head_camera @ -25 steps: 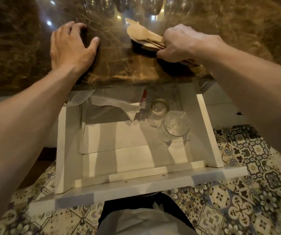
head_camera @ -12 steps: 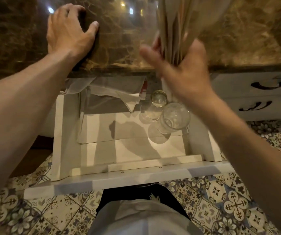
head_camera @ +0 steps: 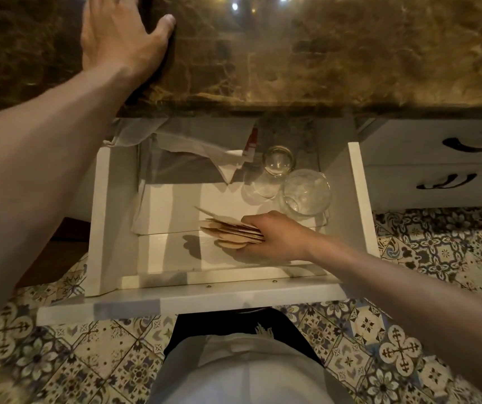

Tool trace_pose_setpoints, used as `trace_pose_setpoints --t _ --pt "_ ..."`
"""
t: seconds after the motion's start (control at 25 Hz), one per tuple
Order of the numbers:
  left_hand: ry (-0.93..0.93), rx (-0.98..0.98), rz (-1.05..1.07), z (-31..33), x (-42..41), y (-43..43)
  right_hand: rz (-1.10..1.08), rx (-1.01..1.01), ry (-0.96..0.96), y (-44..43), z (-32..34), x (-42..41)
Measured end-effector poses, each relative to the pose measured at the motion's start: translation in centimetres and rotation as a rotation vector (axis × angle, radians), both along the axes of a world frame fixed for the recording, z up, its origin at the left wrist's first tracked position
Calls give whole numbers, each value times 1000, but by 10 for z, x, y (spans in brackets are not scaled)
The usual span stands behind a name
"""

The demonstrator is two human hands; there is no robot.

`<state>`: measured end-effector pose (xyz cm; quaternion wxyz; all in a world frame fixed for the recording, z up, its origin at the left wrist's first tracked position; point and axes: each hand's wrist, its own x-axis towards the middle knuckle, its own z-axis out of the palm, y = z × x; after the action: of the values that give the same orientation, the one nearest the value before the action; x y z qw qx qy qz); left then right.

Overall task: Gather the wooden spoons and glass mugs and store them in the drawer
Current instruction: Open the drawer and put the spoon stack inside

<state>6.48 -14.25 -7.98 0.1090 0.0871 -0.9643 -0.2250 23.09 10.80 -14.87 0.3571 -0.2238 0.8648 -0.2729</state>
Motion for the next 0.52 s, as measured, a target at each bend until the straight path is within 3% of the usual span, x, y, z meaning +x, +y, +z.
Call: trace_pose_setpoints --t 0.32,0.52 --pt "-7 27 72 -2 1 2 163 256 -224 32 -23 -2" --pt "-1 10 62 -1 1 1 244 458 -249 52 -24 -7"
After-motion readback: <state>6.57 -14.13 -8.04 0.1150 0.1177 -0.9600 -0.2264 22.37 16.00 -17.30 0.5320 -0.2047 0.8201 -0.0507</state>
